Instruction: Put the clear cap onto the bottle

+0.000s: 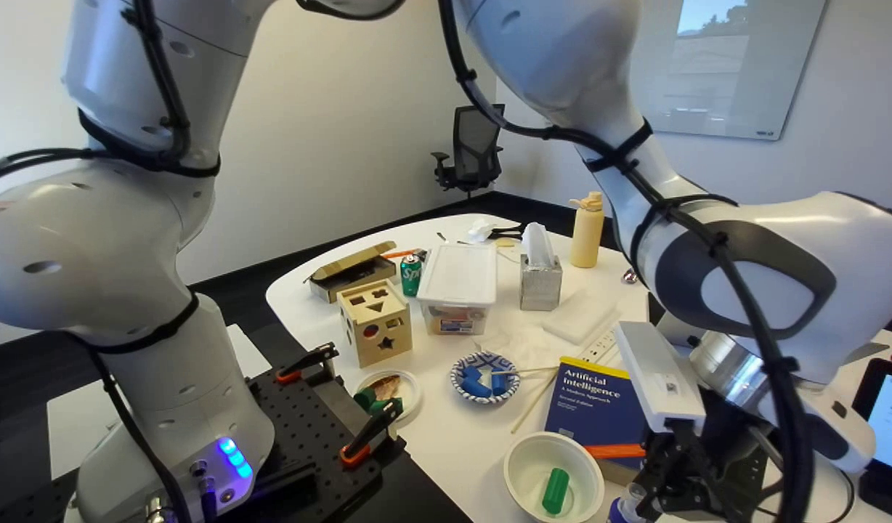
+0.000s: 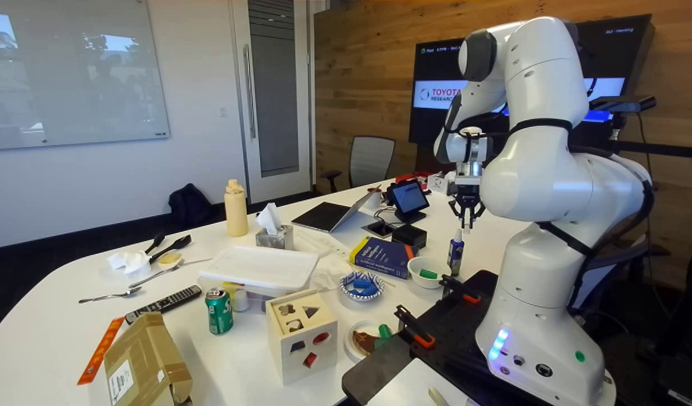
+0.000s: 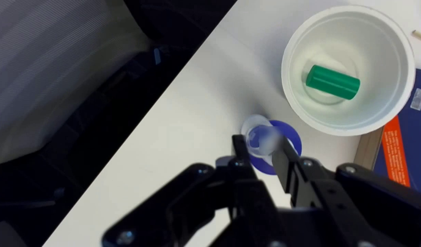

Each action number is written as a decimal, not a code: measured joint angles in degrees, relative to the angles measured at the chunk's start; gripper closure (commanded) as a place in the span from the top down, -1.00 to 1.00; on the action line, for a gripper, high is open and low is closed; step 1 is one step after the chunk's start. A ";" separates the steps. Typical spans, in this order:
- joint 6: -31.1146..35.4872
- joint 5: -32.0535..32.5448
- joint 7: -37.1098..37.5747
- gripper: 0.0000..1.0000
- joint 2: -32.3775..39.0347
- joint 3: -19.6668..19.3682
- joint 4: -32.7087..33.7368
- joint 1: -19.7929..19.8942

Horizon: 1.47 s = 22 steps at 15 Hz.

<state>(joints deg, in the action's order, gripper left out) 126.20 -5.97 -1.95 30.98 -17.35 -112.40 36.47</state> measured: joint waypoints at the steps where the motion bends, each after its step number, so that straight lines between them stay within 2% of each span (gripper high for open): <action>1: 1.59 0.00 0.00 -0.88 -1.71 -0.28 -2.56 -0.53; 5: 6.72 0.00 0.01 -0.88 -7.41 -1.29 -10.01 -2.23; 10: 13.23 0.00 0.04 -0.88 -11.35 -3.28 -15.02 -3.99; 17: 16.37 -0.70 0.07 -0.88 -10.66 -3.22 -15.41 -5.64; 22: 16.41 -2.39 0.10 -0.88 -8.77 -2.69 -12.75 -6.50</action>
<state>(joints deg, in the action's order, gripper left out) 142.60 -8.36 -1.85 22.21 -20.04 -125.16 29.97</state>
